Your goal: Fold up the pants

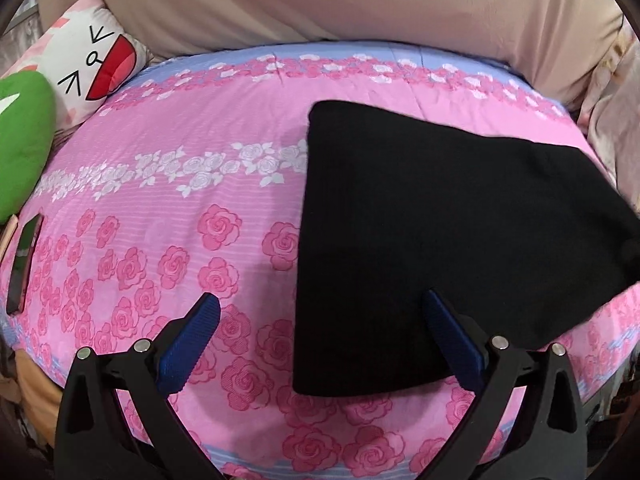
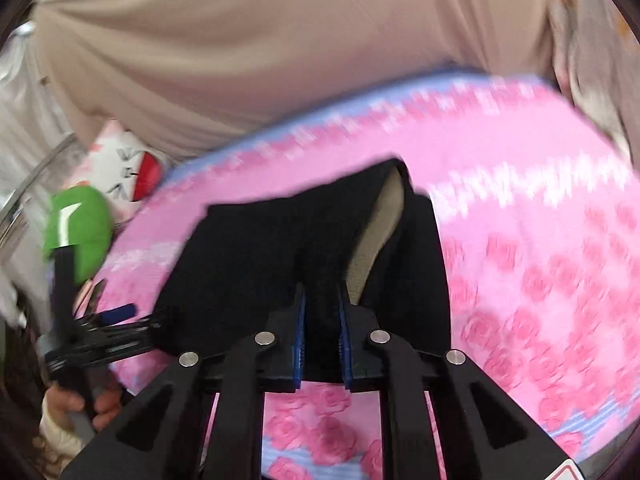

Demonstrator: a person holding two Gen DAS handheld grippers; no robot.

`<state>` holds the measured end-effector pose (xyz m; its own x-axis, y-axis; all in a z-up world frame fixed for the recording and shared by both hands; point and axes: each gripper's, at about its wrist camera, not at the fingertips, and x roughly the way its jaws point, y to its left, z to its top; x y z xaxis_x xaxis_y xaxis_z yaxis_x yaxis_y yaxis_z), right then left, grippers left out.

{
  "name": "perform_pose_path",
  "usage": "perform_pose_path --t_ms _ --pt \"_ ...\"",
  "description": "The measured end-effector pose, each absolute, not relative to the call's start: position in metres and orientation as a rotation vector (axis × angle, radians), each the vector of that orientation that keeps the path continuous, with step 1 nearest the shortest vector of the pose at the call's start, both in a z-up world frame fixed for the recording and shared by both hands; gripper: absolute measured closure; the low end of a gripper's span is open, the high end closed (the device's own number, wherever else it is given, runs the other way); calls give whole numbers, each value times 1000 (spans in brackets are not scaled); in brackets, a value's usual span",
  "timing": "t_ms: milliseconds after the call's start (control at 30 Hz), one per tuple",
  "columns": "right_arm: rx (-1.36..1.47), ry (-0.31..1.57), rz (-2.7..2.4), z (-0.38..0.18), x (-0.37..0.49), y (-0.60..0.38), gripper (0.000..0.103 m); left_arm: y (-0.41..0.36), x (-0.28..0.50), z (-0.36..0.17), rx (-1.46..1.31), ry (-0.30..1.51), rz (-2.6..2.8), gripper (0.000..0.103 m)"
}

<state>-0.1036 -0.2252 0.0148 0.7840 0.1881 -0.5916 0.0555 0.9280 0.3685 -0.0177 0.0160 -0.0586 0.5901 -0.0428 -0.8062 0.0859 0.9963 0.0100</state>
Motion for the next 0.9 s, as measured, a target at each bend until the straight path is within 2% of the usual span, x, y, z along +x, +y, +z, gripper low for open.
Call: perform_pose_path --t_ms 67,100,133,167,233,300,367,433,533,567,600,667,700,767,867,900 --pt "355 695 66 7 -105 -226 87 16 -19 -61 56 932 -69 5" --pt "343 752 28 -13 -98 -231 81 14 -19 -64 57 938 -67 5" --pt "350 798 -1 -34 -94 -236 82 13 -19 -67 50 945 -77 5" --pt "400 766 14 -40 -97 -242 82 11 -19 -67 50 948 -75 5" --pt "483 674 -3 -17 -111 -248 84 9 -21 -66 73 934 -57 5" --pt "410 563 -27 20 -114 -241 84 9 -22 -66 84 928 -57 5" --pt "381 550 16 37 -100 -234 84 10 -20 -67 71 932 -57 5" --pt "336 590 67 39 -67 -223 84 11 -20 -68 69 934 -56 5" --pt "280 699 77 11 -10 -219 82 10 -20 -68 77 929 -54 5" --pt "278 805 13 -19 25 -229 88 10 -20 -68 79 927 -53 5" --pt "307 834 4 -33 36 -235 90 10 -20 -68 74 925 -62 5" --pt "366 803 -3 -24 30 -236 87 9 -20 -68 82 925 -52 5" --pt "381 768 16 -10 19 -230 81 9 -21 -68 85 923 -54 5" --pt "369 690 69 5 3 -217 81 9 -20 -68 89 922 -59 5" --pt "277 752 49 -12 1 -200 80 10 -18 -69 76 927 -70 5" --pt "256 817 7 -32 7 -200 86 10 -18 -69 74 928 -74 5"
